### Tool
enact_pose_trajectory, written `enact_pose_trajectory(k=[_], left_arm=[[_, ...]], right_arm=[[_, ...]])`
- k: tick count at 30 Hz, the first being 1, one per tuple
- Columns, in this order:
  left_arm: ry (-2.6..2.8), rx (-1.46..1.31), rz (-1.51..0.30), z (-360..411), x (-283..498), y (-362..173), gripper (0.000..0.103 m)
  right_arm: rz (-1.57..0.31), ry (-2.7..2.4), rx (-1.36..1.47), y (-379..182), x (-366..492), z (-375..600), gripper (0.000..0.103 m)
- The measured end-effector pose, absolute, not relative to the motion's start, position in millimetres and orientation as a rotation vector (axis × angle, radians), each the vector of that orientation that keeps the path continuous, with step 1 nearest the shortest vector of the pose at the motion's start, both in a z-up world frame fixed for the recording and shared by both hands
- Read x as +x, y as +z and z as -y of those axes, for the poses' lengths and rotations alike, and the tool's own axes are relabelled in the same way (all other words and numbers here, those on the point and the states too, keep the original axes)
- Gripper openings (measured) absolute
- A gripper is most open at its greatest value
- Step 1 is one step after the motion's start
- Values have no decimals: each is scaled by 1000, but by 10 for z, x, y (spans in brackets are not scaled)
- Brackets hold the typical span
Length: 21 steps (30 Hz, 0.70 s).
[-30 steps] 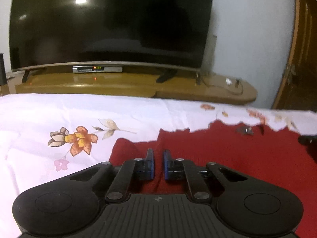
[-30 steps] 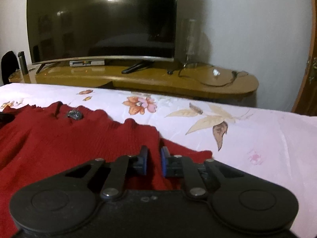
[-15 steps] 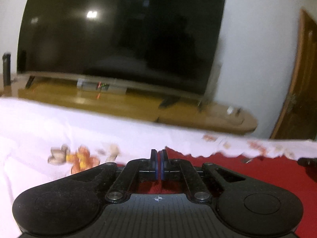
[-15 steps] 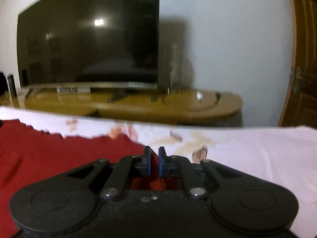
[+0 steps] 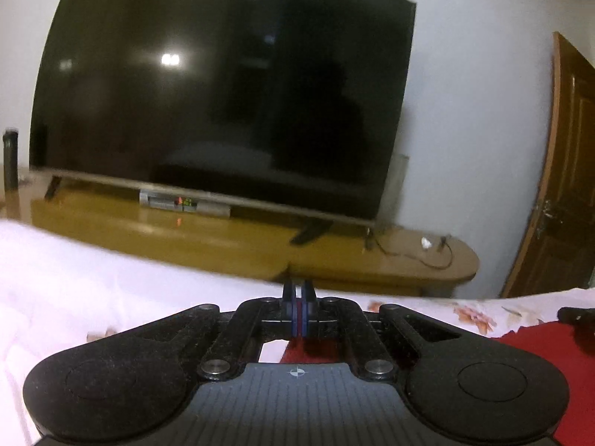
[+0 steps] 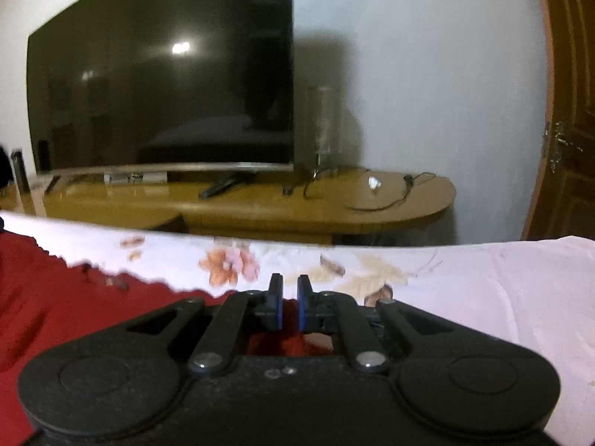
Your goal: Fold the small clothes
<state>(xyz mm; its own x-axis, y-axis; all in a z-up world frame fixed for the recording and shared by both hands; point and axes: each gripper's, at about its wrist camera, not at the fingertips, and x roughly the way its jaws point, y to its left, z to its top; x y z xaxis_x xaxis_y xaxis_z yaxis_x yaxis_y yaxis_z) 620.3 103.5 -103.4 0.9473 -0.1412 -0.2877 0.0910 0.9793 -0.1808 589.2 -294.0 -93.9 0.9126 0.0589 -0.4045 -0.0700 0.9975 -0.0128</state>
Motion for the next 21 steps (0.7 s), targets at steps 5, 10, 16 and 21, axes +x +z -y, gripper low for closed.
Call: enact_pose_trajectory(k=[5, 10, 16, 21], left_arm=[[-15, -134, -534, -965, 6550, -1332, 2], [-11, -195, -681, -1073, 6767, -1428, 2], [-48, -300, -478, -1217, 6294, -1107, 11], [-333, -159, -522, -352, 6358, -1066, 60]], right_arm=[[-584, -12, -49, -1195, 6143, 2957, 8], [-659, -36, -71, -1230, 6285, 2943, 9], [-508, -21, -37, -970, 5945, 3022, 30], [-597, 271, -44, -976, 6096, 2423, 38]])
